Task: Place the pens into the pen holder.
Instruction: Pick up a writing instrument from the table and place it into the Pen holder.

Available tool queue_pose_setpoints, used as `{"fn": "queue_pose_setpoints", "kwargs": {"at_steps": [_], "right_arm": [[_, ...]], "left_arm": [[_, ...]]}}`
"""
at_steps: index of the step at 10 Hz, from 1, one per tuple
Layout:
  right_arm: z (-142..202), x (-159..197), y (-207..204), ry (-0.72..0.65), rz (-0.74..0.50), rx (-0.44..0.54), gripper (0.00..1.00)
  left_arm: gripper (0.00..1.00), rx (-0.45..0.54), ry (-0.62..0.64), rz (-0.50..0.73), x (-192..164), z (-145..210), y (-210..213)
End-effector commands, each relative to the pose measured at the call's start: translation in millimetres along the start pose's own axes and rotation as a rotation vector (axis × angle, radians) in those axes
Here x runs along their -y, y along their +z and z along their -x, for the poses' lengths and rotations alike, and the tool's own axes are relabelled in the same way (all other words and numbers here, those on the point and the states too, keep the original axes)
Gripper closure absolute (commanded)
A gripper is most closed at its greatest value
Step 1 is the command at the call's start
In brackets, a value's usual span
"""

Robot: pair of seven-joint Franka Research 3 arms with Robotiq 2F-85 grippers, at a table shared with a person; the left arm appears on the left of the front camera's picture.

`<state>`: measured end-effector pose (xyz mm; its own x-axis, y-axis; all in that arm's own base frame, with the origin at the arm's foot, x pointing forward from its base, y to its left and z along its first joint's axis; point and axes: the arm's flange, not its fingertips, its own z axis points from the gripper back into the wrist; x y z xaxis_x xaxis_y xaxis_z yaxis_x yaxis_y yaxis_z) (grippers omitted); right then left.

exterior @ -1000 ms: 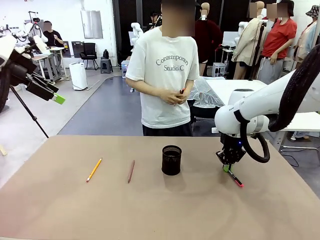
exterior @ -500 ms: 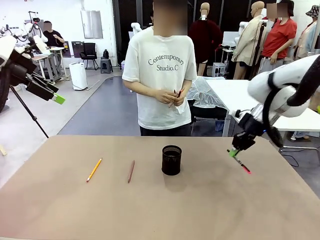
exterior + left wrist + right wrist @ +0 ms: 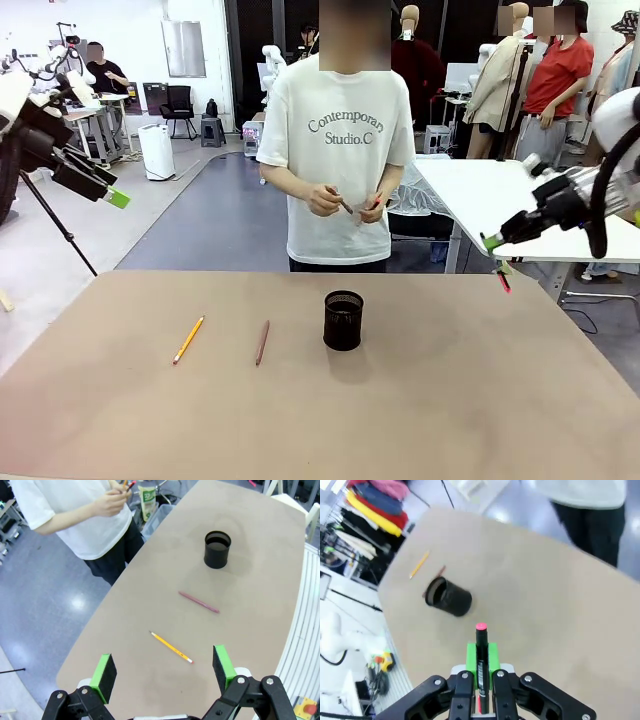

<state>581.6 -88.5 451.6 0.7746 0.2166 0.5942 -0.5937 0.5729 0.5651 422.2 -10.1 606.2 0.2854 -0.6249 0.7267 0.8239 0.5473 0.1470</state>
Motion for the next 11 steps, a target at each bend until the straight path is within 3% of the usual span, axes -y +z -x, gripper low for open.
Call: {"fn": "queue_pose_setpoints", "kwargs": {"at_steps": [1, 5, 8, 10, 11], "right_arm": [[22, -13, 27, 0.097, -0.016, 0.16, 1.0], [52, -35, 92, 0.196, 0.038, 0.399, 1.0], [75, -51, 127, 0.232, 0.095, 0.511, 1.0], [69, -51, 128, 0.162, 0.151, 0.508, 1.0], [71, -49, 138, 0.197, 0.097, 0.477, 1.0]], "left_arm": [[0.0, 0.017, -0.002, 0.006, -1, 0, 0], [0.0, 0.017, -0.002, 0.006, -1, 0, 0], [0.0, 0.017, -0.002, 0.006, -1, 0, 0], [0.0, 0.017, -0.002, 0.006, -1, 0, 0], [0.0, 0.017, -0.002, 0.006, -1, 0, 0]]}}
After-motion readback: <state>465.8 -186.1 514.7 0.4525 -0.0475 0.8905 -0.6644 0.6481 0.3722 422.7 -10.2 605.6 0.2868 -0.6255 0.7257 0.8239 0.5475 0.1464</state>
